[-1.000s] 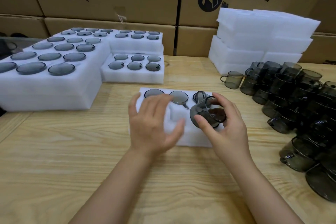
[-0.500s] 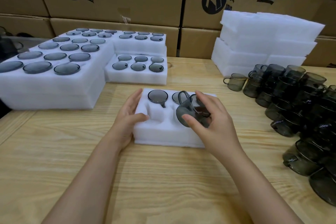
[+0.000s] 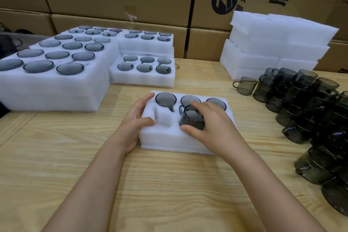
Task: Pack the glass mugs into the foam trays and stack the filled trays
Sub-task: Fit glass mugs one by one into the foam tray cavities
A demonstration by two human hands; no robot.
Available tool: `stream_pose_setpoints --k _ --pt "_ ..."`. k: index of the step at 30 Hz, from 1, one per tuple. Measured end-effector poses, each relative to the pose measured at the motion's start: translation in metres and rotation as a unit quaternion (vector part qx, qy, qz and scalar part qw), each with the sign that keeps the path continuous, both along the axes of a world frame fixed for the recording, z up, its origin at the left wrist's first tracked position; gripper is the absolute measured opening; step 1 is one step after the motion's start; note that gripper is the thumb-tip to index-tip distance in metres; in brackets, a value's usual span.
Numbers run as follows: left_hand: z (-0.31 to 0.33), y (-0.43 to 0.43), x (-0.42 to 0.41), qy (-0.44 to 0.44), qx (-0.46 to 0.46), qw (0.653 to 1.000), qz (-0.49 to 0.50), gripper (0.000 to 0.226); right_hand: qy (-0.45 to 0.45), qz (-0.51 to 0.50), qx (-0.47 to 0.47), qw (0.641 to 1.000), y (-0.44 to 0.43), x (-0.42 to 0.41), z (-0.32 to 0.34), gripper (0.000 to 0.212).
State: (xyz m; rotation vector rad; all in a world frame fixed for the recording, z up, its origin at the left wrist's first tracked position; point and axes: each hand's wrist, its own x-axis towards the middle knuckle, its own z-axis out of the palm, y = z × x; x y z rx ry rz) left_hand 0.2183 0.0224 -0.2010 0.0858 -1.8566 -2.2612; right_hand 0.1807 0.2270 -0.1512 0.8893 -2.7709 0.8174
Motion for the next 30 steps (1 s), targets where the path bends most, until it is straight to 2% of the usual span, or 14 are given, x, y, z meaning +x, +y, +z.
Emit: stream_pose_setpoints --k 4,7,9,10,12,13,18,20,27,30 --pt "-0.001 -0.001 -0.001 0.0 0.002 1.0 0.002 0.076 0.017 -0.006 0.068 0.998 -0.005 0.0 0.002 0.064" --pt "-0.002 -0.001 -0.001 0.001 0.002 1.0 0.003 0.075 -0.017 0.014 0.114 0.993 -0.007 -0.006 0.011 0.058" --pt "-0.002 -0.001 -0.001 0.0 0.004 1.0 0.002 0.075 -0.055 0.024 0.078 0.995 -0.007 -0.008 0.019 0.055" --pt "-0.001 -0.001 -0.001 0.0 0.005 1.0 0.001 0.075 -0.064 0.018 0.038 0.997 -0.01 -0.011 0.022 0.062" --pt "-0.001 -0.001 -0.001 0.001 0.006 1.0 -0.002 0.074 -0.016 0.004 -0.025 1.0 -0.023 -0.021 0.023 0.075" --pt "-0.001 -0.001 -0.001 0.003 0.006 1.0 -0.002 0.074 0.008 0.004 -0.02 1.0 -0.033 -0.027 0.022 0.074" --pt "-0.001 -0.001 -0.001 0.005 -0.008 1.0 0.008 0.076 -0.05 0.011 0.178 0.983 -0.065 -0.042 -0.004 0.073" --pt "-0.002 -0.001 -0.001 0.004 -0.01 1.0 0.012 0.075 -0.043 0.012 0.201 0.979 -0.065 -0.042 -0.015 0.072" --pt "-0.003 -0.002 -0.003 -0.001 0.009 1.0 0.014 0.072 -0.026 0.003 0.158 0.987 -0.065 -0.038 -0.015 0.066" --pt "0.0 -0.002 -0.003 -0.014 0.035 0.999 0.03 0.073 0.024 -0.037 0.003 0.999 -0.059 -0.028 -0.013 0.044"
